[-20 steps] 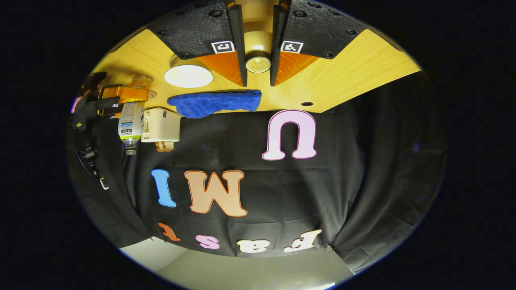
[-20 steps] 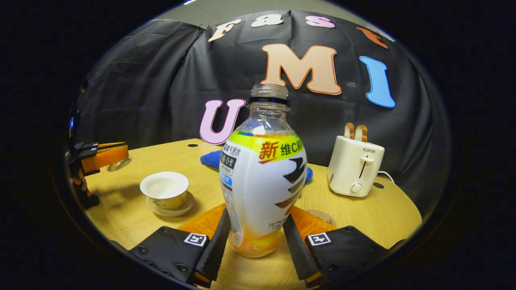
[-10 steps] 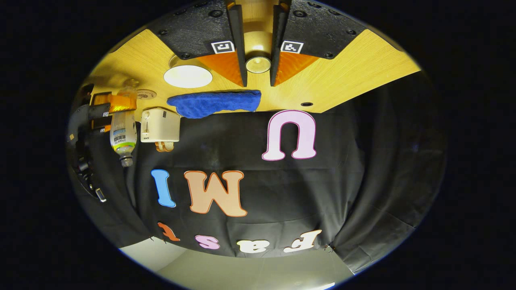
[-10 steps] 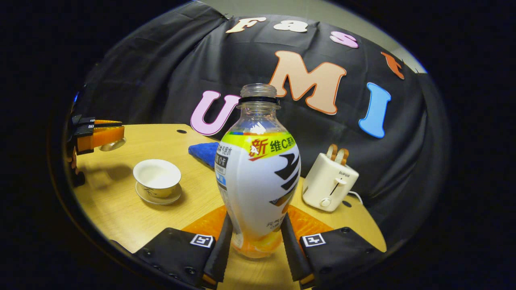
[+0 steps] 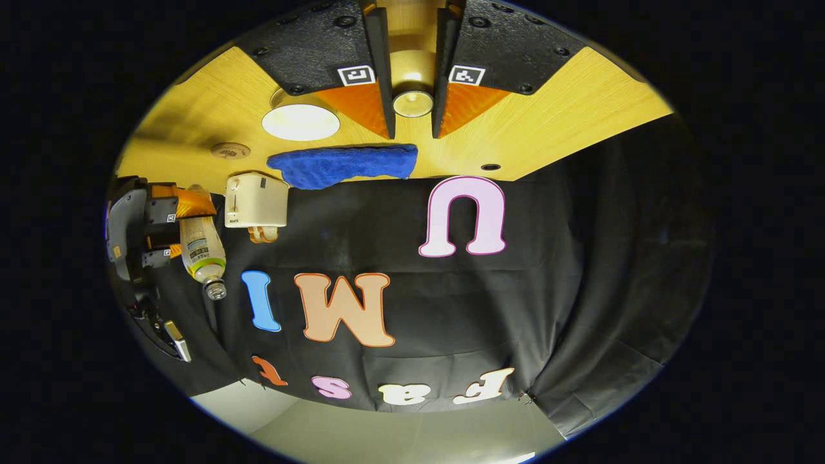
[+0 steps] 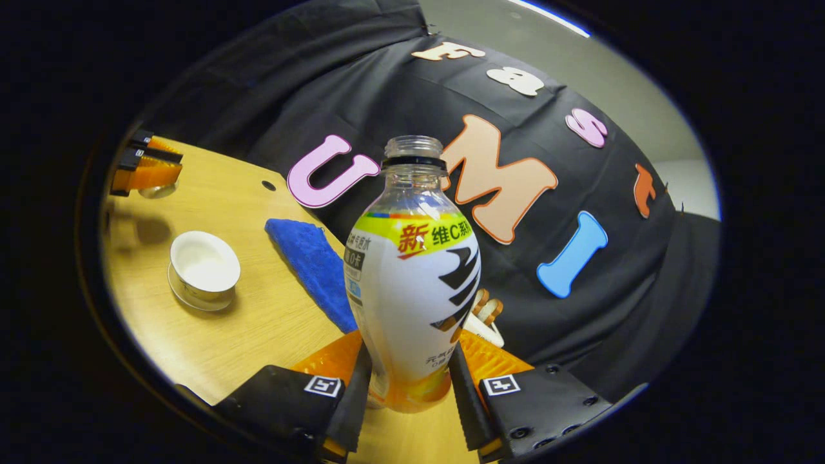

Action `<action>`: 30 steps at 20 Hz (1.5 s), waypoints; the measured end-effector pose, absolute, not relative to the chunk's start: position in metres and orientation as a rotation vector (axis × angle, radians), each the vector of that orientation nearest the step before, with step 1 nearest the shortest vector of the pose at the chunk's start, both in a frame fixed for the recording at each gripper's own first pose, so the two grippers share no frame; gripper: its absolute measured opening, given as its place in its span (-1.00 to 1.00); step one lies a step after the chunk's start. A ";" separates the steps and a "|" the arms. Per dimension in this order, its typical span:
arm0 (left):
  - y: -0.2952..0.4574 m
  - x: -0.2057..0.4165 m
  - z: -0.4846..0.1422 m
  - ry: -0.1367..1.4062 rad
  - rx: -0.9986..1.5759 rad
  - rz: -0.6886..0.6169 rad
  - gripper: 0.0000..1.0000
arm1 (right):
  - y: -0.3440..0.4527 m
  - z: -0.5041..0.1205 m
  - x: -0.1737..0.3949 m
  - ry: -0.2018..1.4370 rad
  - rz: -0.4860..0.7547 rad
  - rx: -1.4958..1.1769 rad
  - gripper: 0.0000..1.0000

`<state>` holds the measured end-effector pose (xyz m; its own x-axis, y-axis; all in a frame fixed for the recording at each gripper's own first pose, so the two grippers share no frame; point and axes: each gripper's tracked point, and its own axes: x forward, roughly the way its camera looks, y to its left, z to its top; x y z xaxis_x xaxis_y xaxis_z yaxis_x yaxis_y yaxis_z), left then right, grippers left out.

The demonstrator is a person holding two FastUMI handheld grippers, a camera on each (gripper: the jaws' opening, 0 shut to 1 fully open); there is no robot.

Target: Open the teacup lid with one hand, grasp the water bottle and pour water into the teacup with the other hand; after pouring, place the water bottle on the coaster and then close the teacup lid.

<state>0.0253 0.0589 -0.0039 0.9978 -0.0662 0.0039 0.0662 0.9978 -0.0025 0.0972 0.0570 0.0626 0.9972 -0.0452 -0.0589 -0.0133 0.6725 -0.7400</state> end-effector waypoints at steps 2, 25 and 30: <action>0.059 0.024 -0.003 -0.003 -0.003 -0.066 -0.46 | 0.067 0.058 0.100 0.067 -0.008 -0.939 0.28; 0.061 0.024 -0.005 0.000 -0.003 -0.056 -0.46 | 0.105 0.005 0.120 -0.024 -0.044 -1.777 0.27; 0.061 0.025 -0.005 0.001 -0.003 -0.056 -0.46 | 0.106 0.011 0.119 -0.074 -0.081 -1.834 0.28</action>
<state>0.0252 0.0610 -0.0048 0.9984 -0.0559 -0.0004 0.0559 0.9984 -0.0031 0.1187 0.1065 0.0114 0.9955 0.0084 0.0940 0.0929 -0.2615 -0.9607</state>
